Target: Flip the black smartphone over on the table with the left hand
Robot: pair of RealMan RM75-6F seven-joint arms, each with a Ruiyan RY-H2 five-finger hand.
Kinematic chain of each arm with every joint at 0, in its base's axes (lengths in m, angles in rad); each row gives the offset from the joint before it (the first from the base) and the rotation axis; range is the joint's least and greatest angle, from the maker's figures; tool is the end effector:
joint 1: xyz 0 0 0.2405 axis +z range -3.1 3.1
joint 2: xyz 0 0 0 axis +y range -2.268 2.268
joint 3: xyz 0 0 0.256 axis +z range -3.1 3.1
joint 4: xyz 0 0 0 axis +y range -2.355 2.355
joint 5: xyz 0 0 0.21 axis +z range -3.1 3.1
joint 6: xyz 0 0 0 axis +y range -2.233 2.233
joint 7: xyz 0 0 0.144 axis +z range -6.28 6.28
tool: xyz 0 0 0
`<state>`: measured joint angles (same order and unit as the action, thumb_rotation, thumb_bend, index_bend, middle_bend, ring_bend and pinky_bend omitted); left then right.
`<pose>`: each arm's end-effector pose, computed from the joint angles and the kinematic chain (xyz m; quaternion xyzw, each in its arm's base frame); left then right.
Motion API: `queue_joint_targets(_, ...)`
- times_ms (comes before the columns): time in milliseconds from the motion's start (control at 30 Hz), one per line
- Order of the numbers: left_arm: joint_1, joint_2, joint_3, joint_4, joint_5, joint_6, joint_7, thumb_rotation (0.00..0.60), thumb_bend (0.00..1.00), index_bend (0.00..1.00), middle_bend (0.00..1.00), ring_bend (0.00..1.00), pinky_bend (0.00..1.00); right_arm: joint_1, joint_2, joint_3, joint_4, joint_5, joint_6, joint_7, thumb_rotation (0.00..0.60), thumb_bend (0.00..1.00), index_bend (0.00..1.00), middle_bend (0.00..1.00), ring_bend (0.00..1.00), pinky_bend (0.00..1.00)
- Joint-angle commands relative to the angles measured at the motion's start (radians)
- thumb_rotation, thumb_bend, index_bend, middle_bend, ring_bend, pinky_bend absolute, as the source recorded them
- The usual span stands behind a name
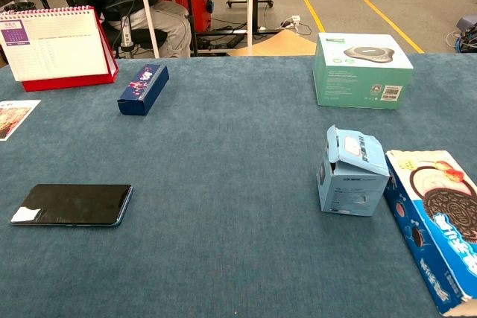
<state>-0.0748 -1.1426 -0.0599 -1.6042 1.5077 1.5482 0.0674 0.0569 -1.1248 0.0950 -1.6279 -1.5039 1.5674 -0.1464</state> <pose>-0.3070 0.1796 0.1616 -0.5888 -0.3528 -0.3940 0.6113 -0.3036 -0.1806 0.1730 0.5853 -0.3219 0.3808 0.6394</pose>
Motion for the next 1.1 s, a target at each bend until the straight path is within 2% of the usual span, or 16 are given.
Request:
queue_joint_targets(33, 0.000, 0.001, 0.001, -0.004, -0.004, -0.002, 0.010, 0.600, 0.00, 0.00, 0.00, 0.00, 0.00, 0.001, -0.003, 0.002, 0.006, -0.006, 0.005, -0.001, 0.600, 0.00, 0.00, 0.00, 0.00, 0.00)
queue_joint_targets(233, -0.007, -0.001, 0.008, -0.011, -0.005, -0.025, 0.013, 0.600, 0.00, 0.00, 0.00, 0.00, 0.00, -0.001, -0.004, -0.002, 0.005, -0.010, 0.006, -0.003, 0.600, 0.00, 0.00, 0.00, 0.00, 0.00)
queue_joint_targets(433, -0.068, -0.015, 0.015, -0.075, -0.003, -0.135, 0.072, 0.600, 0.00, 0.00, 0.00, 0.00, 0.00, 0.000, 0.000, -0.001, -0.004, -0.009, 0.003, -0.005, 0.600, 0.00, 0.00, 0.00, 0.00, 0.00)
queue_joint_targets(567, -0.144, -0.040, 0.004, -0.158, -0.069, -0.281, 0.193, 0.600, 0.00, 0.05, 0.08, 0.00, 0.00, 0.004, 0.003, 0.003, -0.010, -0.003, -0.007, 0.006, 0.600, 0.00, 0.00, 0.00, 0.00, 0.00)
queue_joint_targets(700, -0.214, -0.103, -0.023, -0.208, -0.156, -0.377, 0.345, 0.600, 0.00, 0.10, 0.13, 0.00, 0.00, 0.010, 0.004, 0.001, -0.004, 0.005, -0.027, 0.011, 0.600, 0.00, 0.00, 0.00, 0.00, 0.00)
queue_joint_targets(933, -0.294, -0.230, -0.048, -0.249, -0.311, -0.427, 0.600, 0.600, 0.00, 0.10, 0.14, 0.00, 0.00, 0.011, 0.007, 0.007, 0.002, 0.021, -0.034, 0.024, 0.600, 0.00, 0.00, 0.00, 0.00, 0.00)
queue_joint_targets(1100, -0.345, -0.314, -0.060, -0.247, -0.438, -0.448, 0.725, 0.600, 0.00, 0.10, 0.13, 0.00, 0.00, 0.010, 0.009, 0.009, 0.005, 0.031, -0.038, 0.032, 0.600, 0.00, 0.00, 0.00, 0.00, 0.00)
